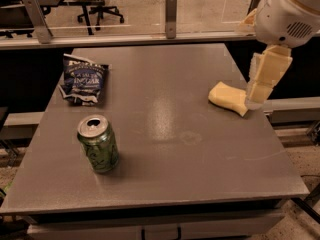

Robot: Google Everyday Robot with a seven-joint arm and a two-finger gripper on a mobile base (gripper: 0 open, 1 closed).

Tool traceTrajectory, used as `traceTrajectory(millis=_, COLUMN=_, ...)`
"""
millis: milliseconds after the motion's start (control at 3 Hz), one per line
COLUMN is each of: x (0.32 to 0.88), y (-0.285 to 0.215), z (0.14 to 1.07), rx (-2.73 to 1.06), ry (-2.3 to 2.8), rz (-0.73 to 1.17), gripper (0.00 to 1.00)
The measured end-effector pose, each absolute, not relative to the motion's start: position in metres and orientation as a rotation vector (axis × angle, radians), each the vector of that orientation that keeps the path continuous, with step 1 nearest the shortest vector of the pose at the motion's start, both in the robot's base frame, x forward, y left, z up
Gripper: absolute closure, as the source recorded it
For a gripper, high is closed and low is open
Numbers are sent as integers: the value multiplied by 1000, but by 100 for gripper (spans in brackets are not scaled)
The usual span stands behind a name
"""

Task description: Move blue chip bag near green can

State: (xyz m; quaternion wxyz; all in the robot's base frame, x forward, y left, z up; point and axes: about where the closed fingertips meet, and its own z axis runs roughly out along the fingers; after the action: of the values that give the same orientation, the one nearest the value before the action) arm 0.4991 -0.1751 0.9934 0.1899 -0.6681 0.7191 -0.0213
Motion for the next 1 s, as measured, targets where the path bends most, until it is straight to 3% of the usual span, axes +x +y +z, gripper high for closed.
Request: traceTrajectory(millis=1000, x=560, y=-55, z=981, rx=-2104, ry=1710, rz=-18, gripper=0)
